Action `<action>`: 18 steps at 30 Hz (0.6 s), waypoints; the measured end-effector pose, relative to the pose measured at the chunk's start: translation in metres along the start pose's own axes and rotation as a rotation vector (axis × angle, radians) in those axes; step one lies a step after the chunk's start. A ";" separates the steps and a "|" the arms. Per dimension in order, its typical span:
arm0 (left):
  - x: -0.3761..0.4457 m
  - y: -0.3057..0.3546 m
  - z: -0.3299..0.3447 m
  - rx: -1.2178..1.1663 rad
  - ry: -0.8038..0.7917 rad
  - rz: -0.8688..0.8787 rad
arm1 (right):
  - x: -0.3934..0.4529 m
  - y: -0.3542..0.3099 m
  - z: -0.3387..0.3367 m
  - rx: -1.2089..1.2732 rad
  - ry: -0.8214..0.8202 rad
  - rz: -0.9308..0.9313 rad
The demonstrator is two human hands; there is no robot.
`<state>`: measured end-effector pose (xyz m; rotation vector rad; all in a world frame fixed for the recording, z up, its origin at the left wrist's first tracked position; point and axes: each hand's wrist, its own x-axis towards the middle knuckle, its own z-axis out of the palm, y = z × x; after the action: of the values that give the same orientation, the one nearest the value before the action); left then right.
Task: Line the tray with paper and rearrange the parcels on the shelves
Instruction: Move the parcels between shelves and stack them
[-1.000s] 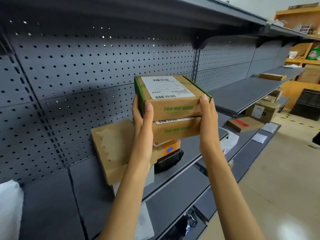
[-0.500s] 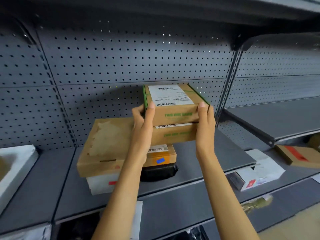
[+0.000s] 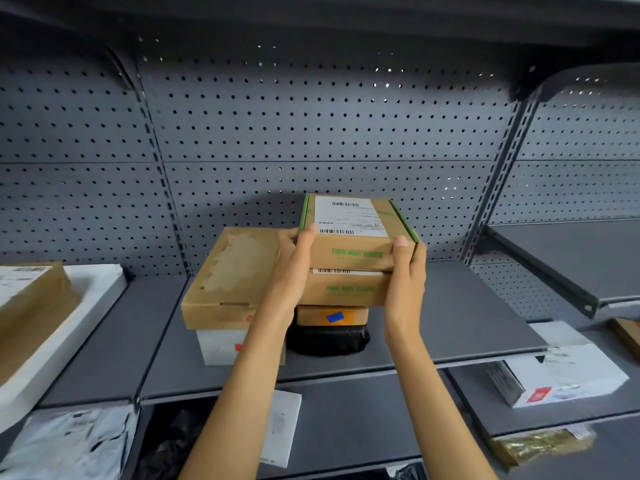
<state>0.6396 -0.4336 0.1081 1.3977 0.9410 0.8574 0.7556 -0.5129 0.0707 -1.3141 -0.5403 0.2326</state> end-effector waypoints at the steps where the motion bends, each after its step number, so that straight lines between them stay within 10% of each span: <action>1: 0.000 0.002 -0.001 0.017 -0.007 0.002 | 0.000 0.001 0.001 -0.002 -0.004 0.002; 18: 0.004 0.000 -0.016 0.169 -0.013 0.042 | -0.001 0.012 0.010 0.034 -0.122 -0.015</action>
<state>0.6267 -0.4233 0.1088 1.5711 0.9957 0.8142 0.7515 -0.5022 0.0604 -1.2678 -0.6462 0.3103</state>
